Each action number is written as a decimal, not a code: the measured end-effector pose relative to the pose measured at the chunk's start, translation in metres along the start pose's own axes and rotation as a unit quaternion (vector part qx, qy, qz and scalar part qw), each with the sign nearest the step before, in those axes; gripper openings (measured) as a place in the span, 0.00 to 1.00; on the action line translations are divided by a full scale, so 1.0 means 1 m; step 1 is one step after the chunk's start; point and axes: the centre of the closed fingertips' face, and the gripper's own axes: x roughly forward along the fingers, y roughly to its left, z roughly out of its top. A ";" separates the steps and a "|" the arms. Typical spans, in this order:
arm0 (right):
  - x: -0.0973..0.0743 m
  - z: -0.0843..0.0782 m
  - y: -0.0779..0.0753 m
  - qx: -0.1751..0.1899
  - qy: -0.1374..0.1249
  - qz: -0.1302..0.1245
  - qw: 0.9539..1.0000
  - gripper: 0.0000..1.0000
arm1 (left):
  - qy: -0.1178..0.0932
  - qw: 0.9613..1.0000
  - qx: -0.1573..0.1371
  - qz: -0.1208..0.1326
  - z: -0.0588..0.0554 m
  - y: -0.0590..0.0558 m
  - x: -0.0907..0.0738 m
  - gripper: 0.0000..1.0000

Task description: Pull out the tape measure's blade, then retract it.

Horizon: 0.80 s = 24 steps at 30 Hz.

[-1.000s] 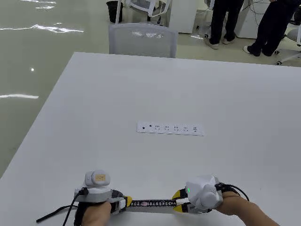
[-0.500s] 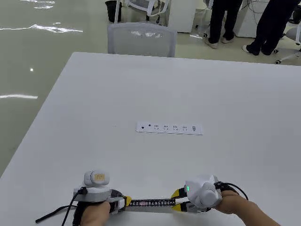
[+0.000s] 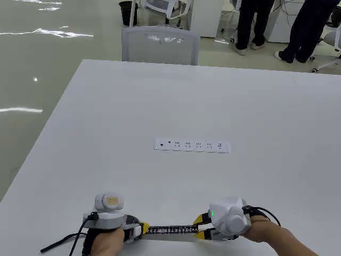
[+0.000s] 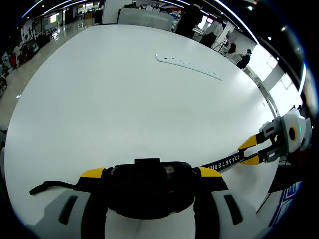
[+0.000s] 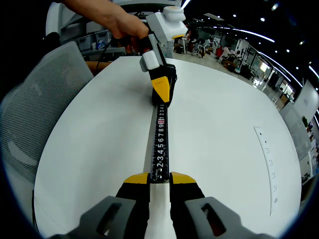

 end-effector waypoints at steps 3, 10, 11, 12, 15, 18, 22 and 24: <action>0.000 0.000 0.000 0.000 0.000 0.000 1.000 0.14 | 0.000 1.000 0.001 0.000 0.000 0.001 0.001 0.67; 0.001 0.001 -0.001 -0.002 0.000 -0.001 1.000 0.14 | -0.001 1.000 0.000 -0.002 0.001 0.002 0.001 0.67; 0.001 0.001 -0.001 -0.001 -0.001 -0.001 1.000 0.14 | -0.001 1.000 -0.001 -0.003 0.001 0.002 0.001 0.67; 0.001 0.001 -0.001 -0.001 -0.001 -0.001 1.000 0.14 | -0.001 1.000 -0.001 -0.003 0.001 0.001 0.001 0.66; 0.002 0.002 -0.001 0.000 -0.002 -0.001 1.000 0.14 | -0.001 1.000 -0.001 -0.004 0.000 -0.001 -0.003 0.66; 0.002 0.002 -0.002 -0.001 -0.003 -0.001 1.000 0.14 | -0.001 1.000 0.000 -0.005 0.000 -0.001 -0.003 0.66; 0.003 0.004 -0.001 -0.001 -0.002 0.000 1.000 0.14 | -0.002 1.000 0.000 -0.006 0.000 -0.001 -0.003 0.66; 0.004 0.004 -0.001 -0.001 -0.003 0.000 1.000 0.14 | -0.002 1.000 0.001 -0.005 0.000 -0.002 -0.003 0.66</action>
